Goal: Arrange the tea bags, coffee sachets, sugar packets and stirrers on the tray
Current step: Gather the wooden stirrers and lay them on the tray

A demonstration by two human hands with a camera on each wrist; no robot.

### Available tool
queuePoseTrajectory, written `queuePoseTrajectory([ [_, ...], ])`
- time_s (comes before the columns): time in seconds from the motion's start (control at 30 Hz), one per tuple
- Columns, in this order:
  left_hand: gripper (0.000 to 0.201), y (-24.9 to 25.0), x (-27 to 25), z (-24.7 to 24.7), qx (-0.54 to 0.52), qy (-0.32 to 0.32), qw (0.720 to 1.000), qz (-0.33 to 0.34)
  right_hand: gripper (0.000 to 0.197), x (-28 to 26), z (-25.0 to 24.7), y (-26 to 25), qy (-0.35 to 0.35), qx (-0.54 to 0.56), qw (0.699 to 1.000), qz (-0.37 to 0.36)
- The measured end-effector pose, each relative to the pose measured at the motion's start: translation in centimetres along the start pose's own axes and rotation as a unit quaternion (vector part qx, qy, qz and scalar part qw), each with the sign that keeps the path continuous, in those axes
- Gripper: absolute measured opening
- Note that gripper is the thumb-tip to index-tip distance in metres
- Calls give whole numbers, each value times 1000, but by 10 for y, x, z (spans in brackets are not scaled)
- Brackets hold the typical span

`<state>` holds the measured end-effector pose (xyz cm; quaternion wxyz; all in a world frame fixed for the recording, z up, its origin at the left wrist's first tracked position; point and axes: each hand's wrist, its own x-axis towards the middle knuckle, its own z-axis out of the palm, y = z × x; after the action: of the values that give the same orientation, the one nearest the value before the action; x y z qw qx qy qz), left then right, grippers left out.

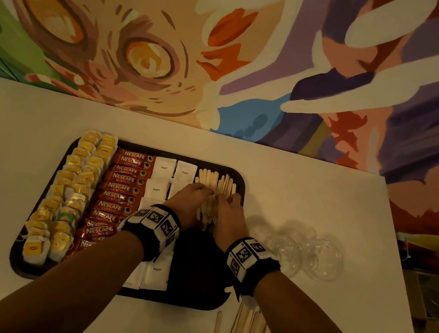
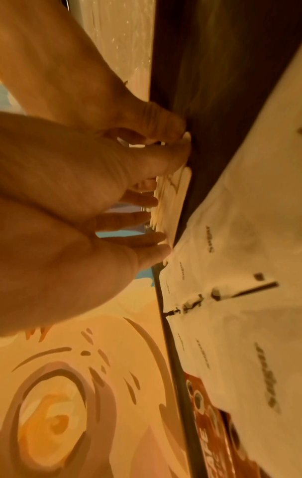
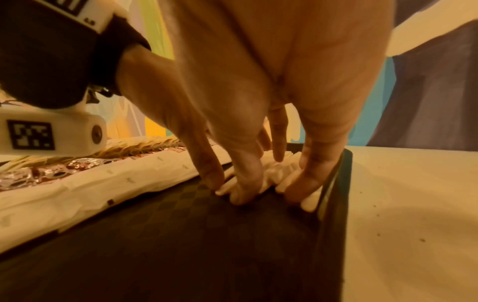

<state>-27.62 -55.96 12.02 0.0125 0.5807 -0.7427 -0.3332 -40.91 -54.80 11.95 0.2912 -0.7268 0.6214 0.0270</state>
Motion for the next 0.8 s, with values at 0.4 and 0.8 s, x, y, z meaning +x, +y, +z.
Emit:
queuePoseTrajectory([
  [0.4, 59, 2, -9, -4, 15, -13, 998, 53, 50, -5, -6, 5, 11, -17, 1000, -1],
  [0.8, 57, 16, -13, -16, -22, 35, 997, 67, 51, -12, -19, 2, 27, -75, 997, 15],
])
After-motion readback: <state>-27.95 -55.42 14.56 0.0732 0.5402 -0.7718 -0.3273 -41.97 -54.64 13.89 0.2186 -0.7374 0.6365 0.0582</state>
